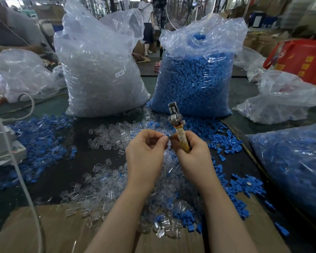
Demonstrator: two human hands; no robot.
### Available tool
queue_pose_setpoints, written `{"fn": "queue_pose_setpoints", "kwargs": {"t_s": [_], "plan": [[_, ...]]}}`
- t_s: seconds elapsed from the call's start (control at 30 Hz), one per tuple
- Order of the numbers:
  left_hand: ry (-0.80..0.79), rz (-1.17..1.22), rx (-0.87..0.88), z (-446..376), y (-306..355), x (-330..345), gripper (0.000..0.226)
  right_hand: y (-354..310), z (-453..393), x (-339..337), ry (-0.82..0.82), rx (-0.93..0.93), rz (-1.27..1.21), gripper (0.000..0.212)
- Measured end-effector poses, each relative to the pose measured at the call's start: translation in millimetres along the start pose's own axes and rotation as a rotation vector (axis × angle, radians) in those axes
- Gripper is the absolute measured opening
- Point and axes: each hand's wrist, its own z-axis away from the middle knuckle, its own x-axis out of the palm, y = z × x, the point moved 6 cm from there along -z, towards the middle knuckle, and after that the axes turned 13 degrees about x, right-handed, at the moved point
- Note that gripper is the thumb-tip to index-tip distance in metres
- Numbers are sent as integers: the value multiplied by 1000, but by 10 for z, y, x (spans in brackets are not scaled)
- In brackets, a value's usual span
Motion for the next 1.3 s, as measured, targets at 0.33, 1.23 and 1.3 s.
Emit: {"fn": "queue_pose_setpoints", "kwargs": {"t_s": [0.33,1.23,1.3], "plan": [[38,256,-10,-88,-47,-71,15,87,-12,-56,-139,72,164,21],[-146,282,185,-151,63,-167,12,138,18,64,-237,53,303,14],[-137,285,179,-153,59,-178,14,144,14,69,-222,52,314,14]]}}
